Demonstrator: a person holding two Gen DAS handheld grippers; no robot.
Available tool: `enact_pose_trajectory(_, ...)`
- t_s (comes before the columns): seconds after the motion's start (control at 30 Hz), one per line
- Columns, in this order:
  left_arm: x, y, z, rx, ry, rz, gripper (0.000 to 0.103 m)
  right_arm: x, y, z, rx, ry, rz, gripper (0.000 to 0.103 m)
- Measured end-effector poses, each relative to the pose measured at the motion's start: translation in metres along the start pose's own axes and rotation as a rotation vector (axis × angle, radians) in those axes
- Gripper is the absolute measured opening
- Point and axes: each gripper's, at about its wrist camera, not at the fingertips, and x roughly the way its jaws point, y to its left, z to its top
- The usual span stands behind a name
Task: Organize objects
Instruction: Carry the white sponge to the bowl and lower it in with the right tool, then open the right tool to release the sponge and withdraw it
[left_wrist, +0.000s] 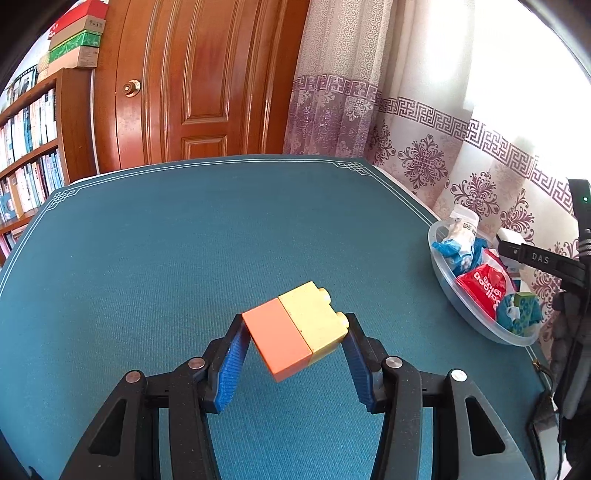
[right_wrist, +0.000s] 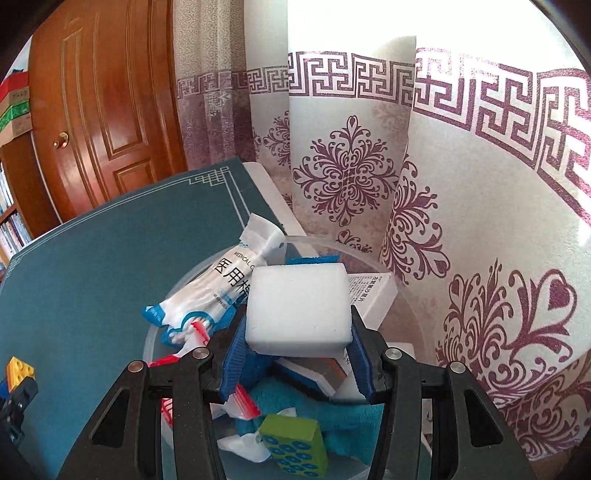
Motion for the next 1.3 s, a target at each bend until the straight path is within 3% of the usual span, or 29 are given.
enact_pose_trajectory(0.27,0.002,0.002,-0.001,-0.004,0.009,0.001,0.054,0.009,0.001,0.003,-0.010,0.007,-0.008,0.051)
enact_pose_trajectory(0.6,0.000,-0.002,-0.003,0.011,0.006,-0.004,0.054,-0.031,0.002,-0.005,-0.009,-0.068,0.021,0.057)
enact_pose_trajectory(0.93,-0.003,-0.011,-0.004,0.045,-0.002,-0.021,0.054,-0.075,0.001,-0.050,-0.028,-0.078,0.072,0.057)
enact_pose_trajectory(1.3,-0.014,-0.052,0.000,0.121,-0.002,-0.124,0.054,-0.090,-0.014,-0.090,-0.012,-0.038,0.135,0.058)
